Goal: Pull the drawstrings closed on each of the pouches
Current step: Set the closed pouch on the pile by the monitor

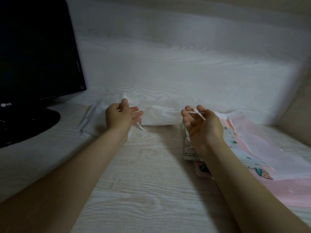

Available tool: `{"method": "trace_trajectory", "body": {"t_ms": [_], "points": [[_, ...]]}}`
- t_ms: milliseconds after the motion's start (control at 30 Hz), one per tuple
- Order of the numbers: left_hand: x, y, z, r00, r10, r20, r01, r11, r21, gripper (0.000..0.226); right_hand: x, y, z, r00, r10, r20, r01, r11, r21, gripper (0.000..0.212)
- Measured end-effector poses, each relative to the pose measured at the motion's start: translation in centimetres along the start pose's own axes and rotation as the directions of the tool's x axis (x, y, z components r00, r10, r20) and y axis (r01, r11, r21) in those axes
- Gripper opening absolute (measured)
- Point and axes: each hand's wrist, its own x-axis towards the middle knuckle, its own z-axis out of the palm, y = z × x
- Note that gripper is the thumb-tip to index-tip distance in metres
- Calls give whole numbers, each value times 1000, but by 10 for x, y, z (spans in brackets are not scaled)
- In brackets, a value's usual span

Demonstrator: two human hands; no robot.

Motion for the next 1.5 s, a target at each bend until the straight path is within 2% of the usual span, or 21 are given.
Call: {"method": "trace_trajectory", "body": {"t_ms": [67,167,233,300,433,500,567,667,700,733,800,833,867,933,1033,1100,1200,1267,1333,1400,1500], "points": [[-5,1,4,995,-60,82,67,995,-77,51,0,5,2,999,43,28,-41,995,-87,17],[-5,5,3,974,-149,172,172,977,-127,54,3,13,5,998,56,18,-48,957,-286,23],[-1,5,3,968,-195,157,218,965,-146,48,3,16,6,1000,26,5,-22,935,-355,26],[2,5,5,977,-190,98,200,974,-106,38,5,17,5,1000,-6,-10,2,927,-374,27],[11,5,1,1000,5,5,-5,992,125,37,5,15,4,996,-74,-52,52,936,-347,27],[17,4,-4,989,138,-50,-117,946,302,37,6,13,4,989,-112,-97,75,943,-325,28],[15,8,-8,975,208,-76,-153,881,449,36,7,10,2,978,-159,-137,109,943,-315,30],[9,15,-10,955,290,-65,-210,812,545,32,9,8,2,960,-220,-176,151,929,-337,32],[6,17,-10,941,336,-50,-249,782,572,29,9,9,1,948,-285,-144,204,887,-414,33],[4,17,-10,916,400,-5,-315,729,607,25,11,11,-2,922,-380,-75,284,796,-534,33],[-3,13,-12,834,518,192,-493,541,682,22,11,14,-7,821,-539,188,476,467,-745,36],[-7,10,-14,788,527,319,-575,443,688,22,9,15,-8,776,-552,306,532,312,-787,38],[-10,8,-15,744,513,427,-642,374,670,21,6,16,-9,752,-537,382,556,207,-805,39],[-14,6,-18,698,453,554,-706,308,638,14,3,18,-9,756,-486,437,548,106,-830,36],[-14,8,-20,712,353,607,-694,221,685,9,3,20,-14,769,-403,496,529,-34,-848,25],[-15,9,-20,682,321,657,-720,138,680,5,1,21,-17,788,-300,537,508,-174,-843,18],[-11,8,-21,625,346,700,-759,57,649,5,-2,20,-18,811,-211,545,439,-395,-807,26],[-7,8,-21,596,388,703,-767,16,641,11,-1,20,-17,801,-232,553,406,-468,-785,21],[-6,7,-21,548,445,708,-771,-59,634,13,0,19,-16,783,-250,569,401,-496,-770,13],[-5,7,-19,519,503,691,-752,-115,649,13,-2,19,-14,784,-254,567,390,-510,-767,14],[-8,9,-15,510,549,662,-740,-112,663,9,-2,21,-14,790,-220,572,417,-491,-765,15]]}}
